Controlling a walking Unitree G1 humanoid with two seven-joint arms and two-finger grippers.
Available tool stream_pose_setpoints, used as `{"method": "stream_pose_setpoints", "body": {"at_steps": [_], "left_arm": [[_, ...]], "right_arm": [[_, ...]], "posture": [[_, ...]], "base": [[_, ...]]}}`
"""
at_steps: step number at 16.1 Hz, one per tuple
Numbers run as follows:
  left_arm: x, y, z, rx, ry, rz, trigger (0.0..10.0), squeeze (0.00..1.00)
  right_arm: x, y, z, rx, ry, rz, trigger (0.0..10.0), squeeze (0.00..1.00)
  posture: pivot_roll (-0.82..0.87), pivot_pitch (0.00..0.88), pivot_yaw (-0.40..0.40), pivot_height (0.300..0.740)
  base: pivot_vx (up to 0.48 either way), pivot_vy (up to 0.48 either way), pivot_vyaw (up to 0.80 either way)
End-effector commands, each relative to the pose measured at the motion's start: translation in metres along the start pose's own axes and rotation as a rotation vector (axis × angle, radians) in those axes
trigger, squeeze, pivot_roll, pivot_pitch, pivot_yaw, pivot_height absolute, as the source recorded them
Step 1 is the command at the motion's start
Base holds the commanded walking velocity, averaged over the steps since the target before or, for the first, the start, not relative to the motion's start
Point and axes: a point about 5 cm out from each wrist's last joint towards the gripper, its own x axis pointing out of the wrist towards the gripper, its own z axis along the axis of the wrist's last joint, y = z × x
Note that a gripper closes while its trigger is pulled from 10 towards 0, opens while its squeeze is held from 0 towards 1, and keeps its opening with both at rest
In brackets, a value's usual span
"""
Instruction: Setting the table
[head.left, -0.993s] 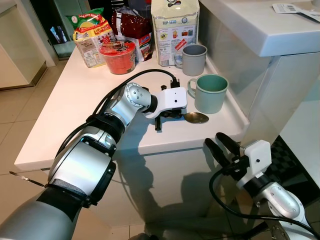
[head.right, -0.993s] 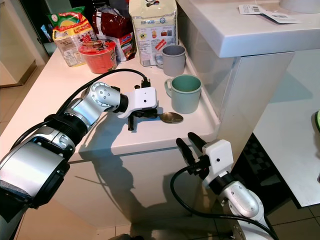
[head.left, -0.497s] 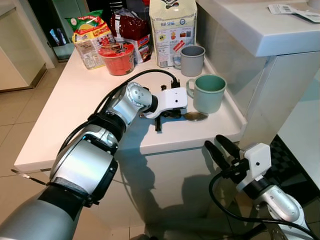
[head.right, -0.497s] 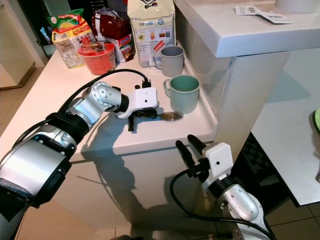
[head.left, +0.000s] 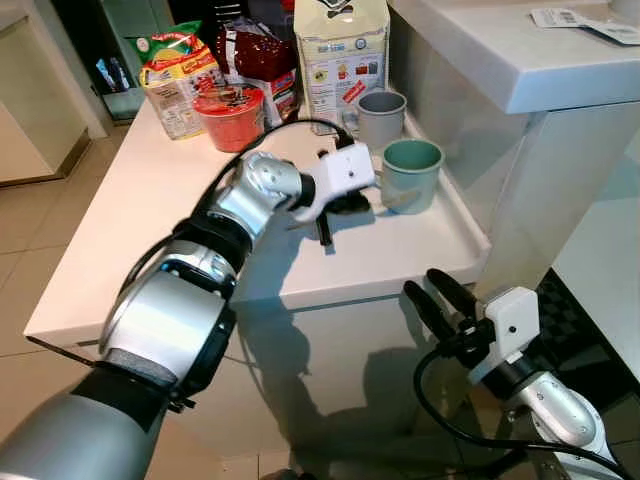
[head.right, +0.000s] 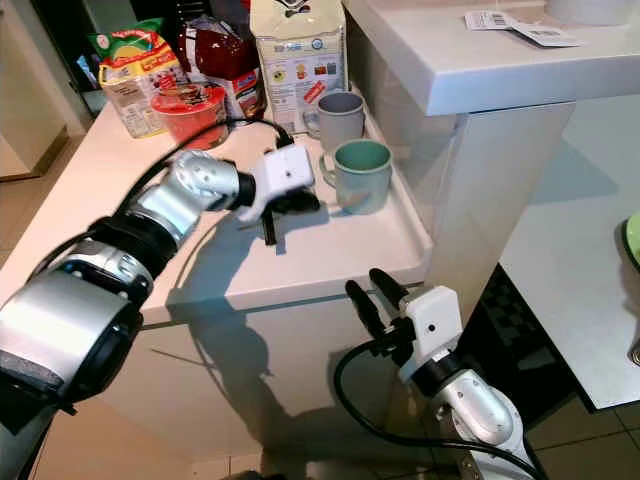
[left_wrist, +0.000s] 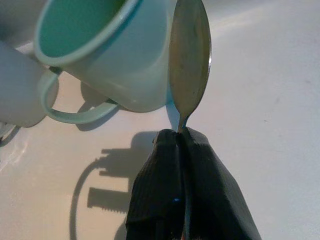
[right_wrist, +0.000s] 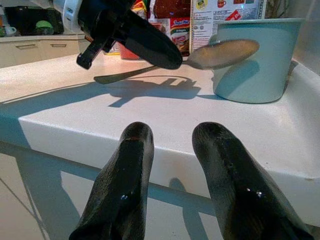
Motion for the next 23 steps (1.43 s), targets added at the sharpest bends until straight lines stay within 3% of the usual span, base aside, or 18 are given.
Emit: {"method": "stream_pose_setpoints", "body": {"at_steps": [1,3,4,6,10,12,14,16,18,23], "left_arm": [[-0.011,0.011,0.002,-0.015,-0.014,0.042,0.0,0.00],[-0.019,0.017,0.002,-0.030,-0.039,0.065,0.0,0.00],[-0.033,0.029,0.007,-0.053,-0.107,0.110,0.0,0.00],[-0.049,0.039,0.007,-0.069,-0.144,0.183,0.0,0.00],[-0.095,0.072,0.000,-0.191,-0.237,0.504,0.0,0.00],[-0.111,0.077,-0.009,-0.250,-0.277,0.622,0.0,0.00],[-0.133,0.081,-0.029,-0.371,-0.325,0.787,0.0,0.00],[-0.149,0.077,-0.049,-0.483,-0.391,0.924,0.0,0.00],[-0.164,0.067,-0.067,-0.534,-0.418,1.048,0.0,0.00],[-0.191,0.036,-0.098,-0.617,-0.415,1.215,0.0,0.00]], "right_arm": [[0.001,0.001,0.002,-0.005,0.002,0.001,10.0,0.00],[0.001,0.002,0.003,-0.003,0.001,0.000,10.0,0.00],[0.001,0.003,0.004,0.001,0.000,-0.001,10.0,0.00],[0.002,0.002,0.005,0.000,0.001,0.003,10.0,0.00],[0.010,-0.006,0.002,-0.001,0.013,-0.004,10.0,0.00],[0.015,-0.014,-0.002,-0.001,0.025,-0.035,10.0,0.00],[0.024,-0.023,-0.004,0.007,0.026,-0.082,10.0,0.00],[0.034,-0.026,-0.005,0.008,0.026,-0.078,10.0,0.00],[0.044,-0.035,-0.008,0.022,0.029,-0.111,10.0,0.00],[0.062,-0.040,-0.011,0.005,0.016,-0.117,10.0,0.00]], "posture": [[-0.15,0.000,0.130,0.740],[-0.15,0.000,0.129,0.740],[-0.14,0.000,0.120,0.740],[-0.13,0.000,0.109,0.740],[-0.10,0.000,0.082,0.740],[-0.07,0.000,0.066,0.740],[-0.04,0.000,0.040,0.740],[-0.01,0.000,0.018,0.740],[0.02,0.000,-0.002,0.740],[0.08,0.000,-0.042,0.740]], "base": [[0.000,0.000,0.00],[0.000,0.000,0.00],[0.000,0.000,0.00],[0.000,0.000,0.00],[0.000,0.000,0.00],[0.000,0.000,0.00],[0.000,0.000,0.00],[0.000,0.000,0.00],[0.000,0.000,0.00],[0.000,0.000,0.00]]}}
